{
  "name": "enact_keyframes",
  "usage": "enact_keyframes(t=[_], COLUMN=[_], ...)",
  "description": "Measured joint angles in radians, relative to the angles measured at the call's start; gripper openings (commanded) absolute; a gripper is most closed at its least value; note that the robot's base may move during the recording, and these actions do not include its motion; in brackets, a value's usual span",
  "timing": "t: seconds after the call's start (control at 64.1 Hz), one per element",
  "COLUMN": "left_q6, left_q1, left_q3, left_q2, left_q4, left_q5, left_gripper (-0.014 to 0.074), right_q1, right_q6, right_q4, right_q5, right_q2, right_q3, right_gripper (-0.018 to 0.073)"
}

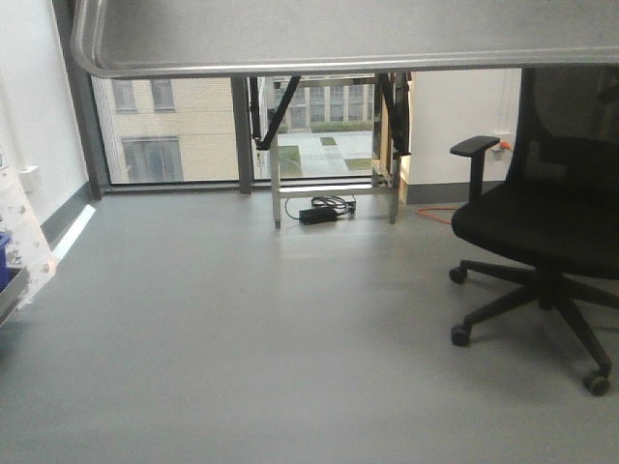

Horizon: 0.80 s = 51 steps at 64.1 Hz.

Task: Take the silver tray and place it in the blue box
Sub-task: 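Carry the tray in both grippers while driving toward the bin rack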

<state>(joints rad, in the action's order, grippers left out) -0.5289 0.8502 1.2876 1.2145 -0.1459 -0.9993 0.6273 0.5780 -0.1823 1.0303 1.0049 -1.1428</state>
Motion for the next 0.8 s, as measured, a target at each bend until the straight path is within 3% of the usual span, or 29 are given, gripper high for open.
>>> enact_keyframes(t=[0.796], left_q6=[0.0], left_q1=[0.0], left_q3=[0.0], left_q2=[0.0], left_q4=[0.013], left_q5=[-0.004], left_gripper=[-0.0104], right_q1=[0.0], right_q6=[0.0], right_q4=[-0.002], right_q5=[0.002], right_q2=[0.001], right_q3=[0.0], right_gripper=[0.0057])
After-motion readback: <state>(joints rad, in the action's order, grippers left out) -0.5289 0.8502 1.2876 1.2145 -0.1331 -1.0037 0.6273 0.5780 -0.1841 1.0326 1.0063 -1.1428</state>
